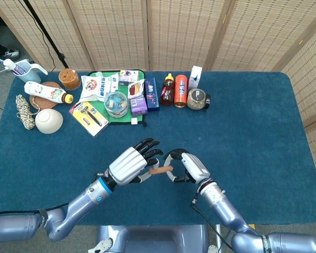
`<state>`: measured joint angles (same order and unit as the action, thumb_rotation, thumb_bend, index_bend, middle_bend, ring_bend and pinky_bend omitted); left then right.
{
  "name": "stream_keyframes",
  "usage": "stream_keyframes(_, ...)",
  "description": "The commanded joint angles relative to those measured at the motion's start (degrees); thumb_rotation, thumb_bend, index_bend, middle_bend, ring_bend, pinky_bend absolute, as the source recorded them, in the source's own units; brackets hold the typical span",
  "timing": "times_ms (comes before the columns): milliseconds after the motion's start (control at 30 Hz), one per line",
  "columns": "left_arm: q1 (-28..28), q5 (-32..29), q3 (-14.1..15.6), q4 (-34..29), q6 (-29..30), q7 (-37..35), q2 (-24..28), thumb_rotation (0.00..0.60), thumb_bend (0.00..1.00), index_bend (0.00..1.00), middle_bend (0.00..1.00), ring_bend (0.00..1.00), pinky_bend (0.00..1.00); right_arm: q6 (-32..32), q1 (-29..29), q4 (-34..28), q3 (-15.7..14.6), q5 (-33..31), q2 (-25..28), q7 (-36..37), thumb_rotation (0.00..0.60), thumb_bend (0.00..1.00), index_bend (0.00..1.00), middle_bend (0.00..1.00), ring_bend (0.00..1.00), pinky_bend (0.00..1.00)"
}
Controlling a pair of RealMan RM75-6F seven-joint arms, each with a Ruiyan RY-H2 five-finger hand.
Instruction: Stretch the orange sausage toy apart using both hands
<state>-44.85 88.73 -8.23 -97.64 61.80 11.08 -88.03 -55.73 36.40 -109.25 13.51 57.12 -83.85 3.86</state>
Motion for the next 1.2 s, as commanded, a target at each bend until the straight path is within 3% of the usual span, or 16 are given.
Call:
stream_keyframes(33, 0.0, -0.1, 0.0, 0.1, 0.1, 0.2, -0.2, 0.6, 0.35, 0.78, 0.3, 0.12, 0.1, -0.2, 0.0, 0.2, -0.1, 0.2, 0.0, -0.4, 0.6, 0.55, 0.72, 0.3, 0.2, 0.09)
stream_keyframes(533, -0.1, -1.4, -0.4, 0.5, 0.5, 0.7, -1.0, 0.6, 0.39, 0.87, 0.34, 0.14, 0.1, -0.7, -0.2, 0.6, -0.4, 0.9, -0.1, -1.0, 0.6, 0.56, 0.74, 0.32, 0.23, 0.09)
stream_keyframes(1200, -0.2, -1.4, -1.2, 0.2, 1.4, 0.3, 0.7, 0.6, 0.41, 0.9, 0.34, 0.15, 0.1, -1.3, -0.8, 1.4, -0.2, 2.6, 0.3, 0.2, 0.6, 0.57, 0.74, 0.34, 0.28, 0.09)
